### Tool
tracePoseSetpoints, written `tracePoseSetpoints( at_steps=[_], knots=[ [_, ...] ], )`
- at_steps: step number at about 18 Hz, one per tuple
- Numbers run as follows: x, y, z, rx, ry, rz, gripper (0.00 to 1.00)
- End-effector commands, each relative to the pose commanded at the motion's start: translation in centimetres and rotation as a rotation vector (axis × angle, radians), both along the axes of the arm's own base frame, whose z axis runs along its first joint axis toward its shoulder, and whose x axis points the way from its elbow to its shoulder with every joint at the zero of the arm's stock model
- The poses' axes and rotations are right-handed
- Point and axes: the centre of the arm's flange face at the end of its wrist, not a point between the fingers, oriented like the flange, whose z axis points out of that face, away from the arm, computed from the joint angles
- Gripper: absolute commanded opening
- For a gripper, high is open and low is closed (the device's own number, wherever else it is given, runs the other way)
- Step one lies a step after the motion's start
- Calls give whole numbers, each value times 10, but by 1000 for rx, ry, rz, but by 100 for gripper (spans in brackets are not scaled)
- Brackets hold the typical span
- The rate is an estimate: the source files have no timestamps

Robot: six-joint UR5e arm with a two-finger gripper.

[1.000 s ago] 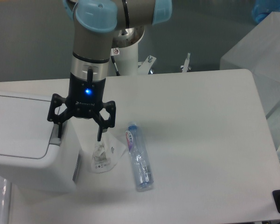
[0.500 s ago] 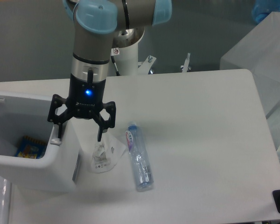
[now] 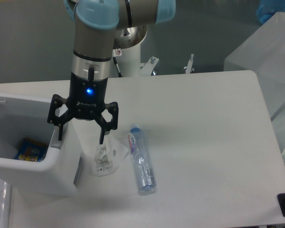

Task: Open the trash can
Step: 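Raise the gripper and withdraw it from the open trash can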

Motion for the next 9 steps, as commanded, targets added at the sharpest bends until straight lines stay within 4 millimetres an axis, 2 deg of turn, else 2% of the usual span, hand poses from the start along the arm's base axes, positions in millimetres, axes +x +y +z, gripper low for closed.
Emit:
tracePoseSetpoints(
  at_steps=[4,9],
  knots=[
    [-27,-10,20,21,64,7,100],
    [-49,-24,4,-163,275,19,100]
  ],
)
